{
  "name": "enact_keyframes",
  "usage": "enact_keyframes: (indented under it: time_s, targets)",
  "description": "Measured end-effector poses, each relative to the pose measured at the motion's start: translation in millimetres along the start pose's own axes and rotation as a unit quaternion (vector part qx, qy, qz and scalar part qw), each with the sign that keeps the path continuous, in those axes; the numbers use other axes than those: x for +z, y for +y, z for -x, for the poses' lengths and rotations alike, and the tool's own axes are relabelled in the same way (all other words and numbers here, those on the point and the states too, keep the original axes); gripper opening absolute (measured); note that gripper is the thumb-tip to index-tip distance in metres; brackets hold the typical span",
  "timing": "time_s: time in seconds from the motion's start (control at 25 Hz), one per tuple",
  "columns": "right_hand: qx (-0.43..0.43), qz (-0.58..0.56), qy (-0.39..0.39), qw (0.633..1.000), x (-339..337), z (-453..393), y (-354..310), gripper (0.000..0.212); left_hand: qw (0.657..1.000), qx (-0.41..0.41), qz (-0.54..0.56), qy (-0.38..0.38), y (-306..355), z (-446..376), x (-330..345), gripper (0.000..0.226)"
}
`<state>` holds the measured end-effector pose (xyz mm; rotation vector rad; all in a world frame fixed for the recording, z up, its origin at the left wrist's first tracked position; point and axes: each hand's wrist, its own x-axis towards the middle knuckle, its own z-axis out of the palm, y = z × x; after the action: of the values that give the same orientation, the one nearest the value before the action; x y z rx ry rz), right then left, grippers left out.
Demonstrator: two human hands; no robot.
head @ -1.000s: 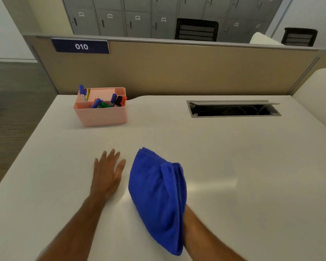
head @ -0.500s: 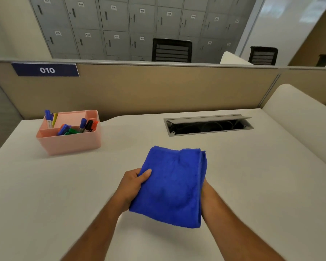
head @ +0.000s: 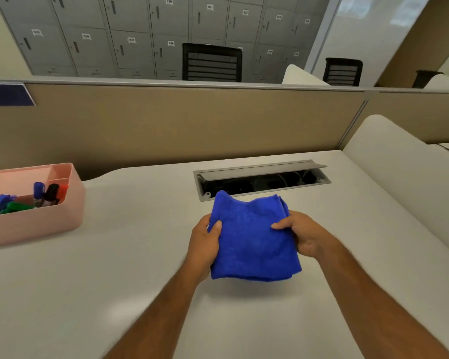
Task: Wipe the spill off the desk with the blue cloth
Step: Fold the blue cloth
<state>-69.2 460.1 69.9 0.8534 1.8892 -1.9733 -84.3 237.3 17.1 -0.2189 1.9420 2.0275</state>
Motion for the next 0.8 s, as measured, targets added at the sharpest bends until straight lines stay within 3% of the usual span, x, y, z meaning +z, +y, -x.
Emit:
enact_keyframes:
  time_s: [0.12,0.36,0.52,0.6,0.68,0.8]
  targets:
    - [-0.034,0.094,0.053,0.994,-13,-41,-23,0.03,1.0,-0.012,-0.026,0.012,2,-30,27,0.026]
    - [-0.051,0.245,0.1,0.963,-29,-109,-30,0.027,0.997,-0.061,-0.053,-0.006,-8,-75,44,0.058]
    - [-0.085,0.356,0.147,0.919,-35,-122,-21,0.049,0.984,0.011,-0.178,0.028,-15,-78,48,0.069]
    - [-0.119,0.428,0.179,0.878,-33,-120,-16,0.064,0.942,0.053,-0.329,0.043,-17,-75,47,0.075]
    - [-0.14,0.497,0.207,0.831,-31,-114,-11,0.072,0.876,0.085,-0.473,0.043,-16,-72,44,0.075]
    - [-0.146,0.573,0.231,0.773,-26,-103,-6,0.073,0.802,0.129,-0.583,0.023,-10,-68,38,0.073]
